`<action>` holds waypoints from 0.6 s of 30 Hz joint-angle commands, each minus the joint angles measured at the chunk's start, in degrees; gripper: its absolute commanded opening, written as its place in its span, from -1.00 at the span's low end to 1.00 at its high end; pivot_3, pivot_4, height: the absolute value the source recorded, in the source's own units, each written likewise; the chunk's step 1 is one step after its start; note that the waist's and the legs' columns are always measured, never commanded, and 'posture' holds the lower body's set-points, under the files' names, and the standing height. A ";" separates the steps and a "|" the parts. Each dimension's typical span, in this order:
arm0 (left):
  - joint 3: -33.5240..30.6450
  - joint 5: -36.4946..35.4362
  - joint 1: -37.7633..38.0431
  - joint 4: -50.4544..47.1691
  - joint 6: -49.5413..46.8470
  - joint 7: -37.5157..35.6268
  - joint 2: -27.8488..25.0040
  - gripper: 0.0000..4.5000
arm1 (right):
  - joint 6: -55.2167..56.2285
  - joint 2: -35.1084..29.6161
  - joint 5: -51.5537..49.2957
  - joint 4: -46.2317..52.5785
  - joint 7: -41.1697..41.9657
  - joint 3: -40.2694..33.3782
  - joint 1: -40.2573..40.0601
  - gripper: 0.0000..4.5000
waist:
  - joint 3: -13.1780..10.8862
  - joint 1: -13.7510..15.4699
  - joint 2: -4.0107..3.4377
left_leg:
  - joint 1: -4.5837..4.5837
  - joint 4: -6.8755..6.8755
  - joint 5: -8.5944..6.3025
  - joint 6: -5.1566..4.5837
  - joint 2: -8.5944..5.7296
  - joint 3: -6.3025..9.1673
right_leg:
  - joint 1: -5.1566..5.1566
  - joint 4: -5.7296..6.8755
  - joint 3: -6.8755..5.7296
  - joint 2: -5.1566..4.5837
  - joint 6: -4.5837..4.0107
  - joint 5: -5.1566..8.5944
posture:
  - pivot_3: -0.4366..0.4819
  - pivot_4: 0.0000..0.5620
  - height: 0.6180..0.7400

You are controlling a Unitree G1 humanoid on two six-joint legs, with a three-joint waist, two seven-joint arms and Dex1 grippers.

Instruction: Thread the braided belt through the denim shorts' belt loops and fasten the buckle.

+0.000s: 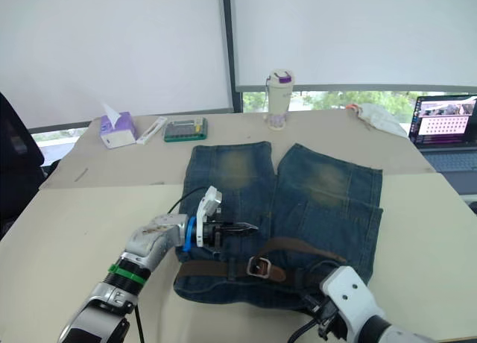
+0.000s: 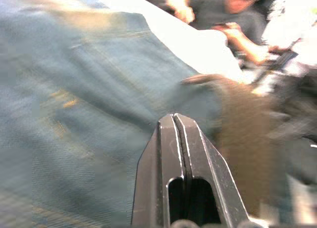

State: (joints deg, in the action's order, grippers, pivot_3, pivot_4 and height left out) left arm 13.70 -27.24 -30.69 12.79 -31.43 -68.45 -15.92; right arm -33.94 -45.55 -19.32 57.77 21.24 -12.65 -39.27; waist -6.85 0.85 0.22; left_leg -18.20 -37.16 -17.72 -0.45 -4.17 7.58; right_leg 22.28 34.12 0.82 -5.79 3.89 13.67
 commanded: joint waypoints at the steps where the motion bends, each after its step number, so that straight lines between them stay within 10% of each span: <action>1: 1.25 0.15 0.47 -1.12 -0.36 -0.98 0.66 -1.00 | 0.23 -3.63 3.93 2.23 -3.32 -2.53 3.86 -0.20 | -0.04 0.00 0.04 | -0.01 -0.01 0.00 -0.01 0.00 0.00 | 0.00 -0.01 0.00 0.01 -0.01 -0.01 | -0.05 -0.47 1.00; 15: 2.34 1.19 -0.70 -0.64 1.09 -1.63 3.40 -1.00 | -12.21 -8.79 11.21 -2.74 -0.23 10.29 20.12 -0.20 | -0.12 0.04 0.05 | -0.09 0.04 -0.01 -0.03 0.06 0.01 | 0.07 -0.04 0.01 0.07 -0.20 -0.11 | -0.05 -0.47 1.00; 18: 3.11 1.58 -0.34 -1.19 1.45 -2.27 3.34 -1.00 | -13.33 -8.20 12.04 -2.33 0.19 10.72 19.98 -0.56 | -0.12 0.02 0.05 | -0.10 0.05 0.00 -0.01 0.10 0.04 | 0.08 -0.04 -0.01 0.11 -0.20 -0.11 | -0.05 -0.47 1.00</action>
State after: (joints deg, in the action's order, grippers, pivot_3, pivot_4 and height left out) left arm 16.28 -25.82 -30.66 13.93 -30.97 -69.57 -12.74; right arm -46.45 -54.08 -8.25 53.81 21.15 -1.72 -19.30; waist -6.97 0.88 0.27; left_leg -18.30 -37.11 -17.73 -0.47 -4.07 7.61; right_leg 22.36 34.08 0.81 -5.68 3.69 13.55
